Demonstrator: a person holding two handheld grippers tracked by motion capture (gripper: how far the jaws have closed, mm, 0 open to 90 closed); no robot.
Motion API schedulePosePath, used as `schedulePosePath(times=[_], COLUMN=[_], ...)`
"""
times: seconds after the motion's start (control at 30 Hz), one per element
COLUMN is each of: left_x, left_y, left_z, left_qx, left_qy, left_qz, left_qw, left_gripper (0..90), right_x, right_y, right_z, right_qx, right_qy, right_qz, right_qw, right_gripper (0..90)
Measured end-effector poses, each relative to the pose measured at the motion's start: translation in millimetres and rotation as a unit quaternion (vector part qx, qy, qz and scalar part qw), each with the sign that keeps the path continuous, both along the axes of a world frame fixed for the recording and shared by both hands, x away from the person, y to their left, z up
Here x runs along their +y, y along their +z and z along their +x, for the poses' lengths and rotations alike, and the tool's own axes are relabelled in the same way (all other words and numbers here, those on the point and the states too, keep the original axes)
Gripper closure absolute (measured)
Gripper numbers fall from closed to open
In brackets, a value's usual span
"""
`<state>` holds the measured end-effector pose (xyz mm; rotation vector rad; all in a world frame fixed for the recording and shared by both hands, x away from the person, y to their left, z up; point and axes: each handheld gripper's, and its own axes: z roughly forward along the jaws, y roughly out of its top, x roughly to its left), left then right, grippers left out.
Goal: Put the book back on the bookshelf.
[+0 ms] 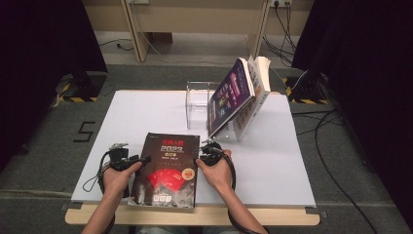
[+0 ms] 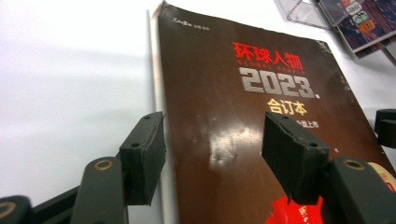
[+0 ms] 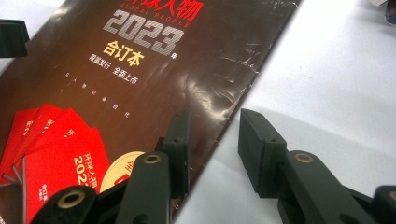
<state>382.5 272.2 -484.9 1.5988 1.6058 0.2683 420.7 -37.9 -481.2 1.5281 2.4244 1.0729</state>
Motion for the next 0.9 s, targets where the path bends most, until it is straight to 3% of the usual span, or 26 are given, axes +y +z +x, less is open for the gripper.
schedulePosePath(times=[0.33, 0.4, 0.5, 0.57, 0.67, 0.73, 0.8, 0.9], left_x=[-2.4, -5.5, -14.2, -17.5, -16.2, -14.9, -13.4, -11.6], left_y=[-3.8, -5.4, -7.3, -7.6, -6.4, -3.3, -0.9, 1.5], left_z=[0.1, 0.1, -0.7, -0.6, -1.2, -2.2, -2.4, -3.0], left_qx=[0.003, 0.01, 0.008, 0.017, 0.019, 0.013, 0.013, 0.005], left_qy=[-0.002, -0.009, -0.018, -0.02, -0.013, -0.007, -0.001, 0.013], left_qz=[-0.017, -0.043, -0.053, -0.069, -0.063, -0.031, -0.024, 0.025], left_qw=[0.9998, 0.999, 0.9984, 0.9973, 0.9978, 0.9994, 0.9996, 0.9996], left_gripper=[38.4, 40.7, 43.6, 45.4, 47.2, 45.5, 43.2, 39.8], right_x=[2.7, 3.5, 4.5, 4.5, 3.7, 3.2, 3.1, 3.2], right_y=[-0.3, -0.8, -1.0, -1.1, -1.6, -1.9, -1.8, -1.7], right_z=[1.0, 1.1, 0.3, 0.1, 0.0, 0.2, 0.2, 0.6], right_qx=[-0.003, -0.007, -0.008, -0.006, -0.008, -0.01, -0.009, -0.01], right_qy=[0.004, 0.007, 0.005, 0.003, 0.004, 0.006, 0.006, 0.008], right_qz=[-0.004, -0.004, -0.005, -0.003, -0.002, -0.001, 0.0, -0.002], right_qw=[1.0, 0.9999, 0.9999, 1.0, 1.0, 0.9999, 0.9999, 0.9999], right_gripper=[64.3, 64.1, 64.0, 64.0, 64.1, 64.2, 64.2, 64.2])
